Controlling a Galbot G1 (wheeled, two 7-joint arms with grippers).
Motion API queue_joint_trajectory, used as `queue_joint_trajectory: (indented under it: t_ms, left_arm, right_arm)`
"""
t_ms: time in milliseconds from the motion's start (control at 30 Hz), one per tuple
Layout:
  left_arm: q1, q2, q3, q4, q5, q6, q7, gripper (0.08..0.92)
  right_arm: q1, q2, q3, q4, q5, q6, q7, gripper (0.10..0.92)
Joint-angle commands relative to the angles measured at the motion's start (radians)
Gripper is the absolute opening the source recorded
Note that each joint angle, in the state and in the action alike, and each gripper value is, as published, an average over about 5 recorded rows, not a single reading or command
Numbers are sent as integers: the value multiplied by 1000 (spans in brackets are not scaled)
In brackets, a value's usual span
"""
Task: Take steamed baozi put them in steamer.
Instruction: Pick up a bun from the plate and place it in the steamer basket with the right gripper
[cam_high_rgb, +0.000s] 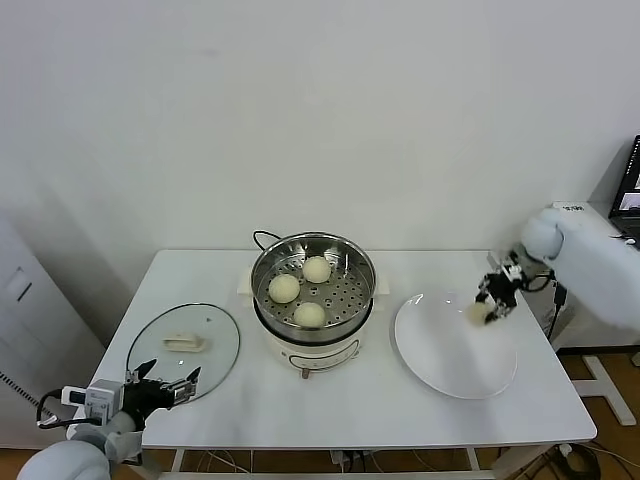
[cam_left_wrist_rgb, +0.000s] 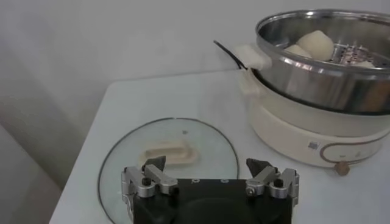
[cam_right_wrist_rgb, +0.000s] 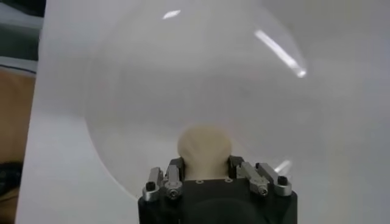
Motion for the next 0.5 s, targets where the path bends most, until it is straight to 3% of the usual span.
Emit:
queue_joint_trajectory:
  t_ms: [33, 300, 500]
  left_arm:
    - [0, 1, 0, 8, 1, -4, 1, 823]
    - [-4, 7, 5, 12, 2, -7, 2, 823]
    - [-3, 5, 6, 16, 1, -15, 6, 823]
  right_arm:
    - [488, 43, -495, 219, 461, -260, 4, 443]
    - [577, 153, -557, 282, 680, -432, 54, 441]
    - [579, 236, -559, 285, 761, -491, 113, 441]
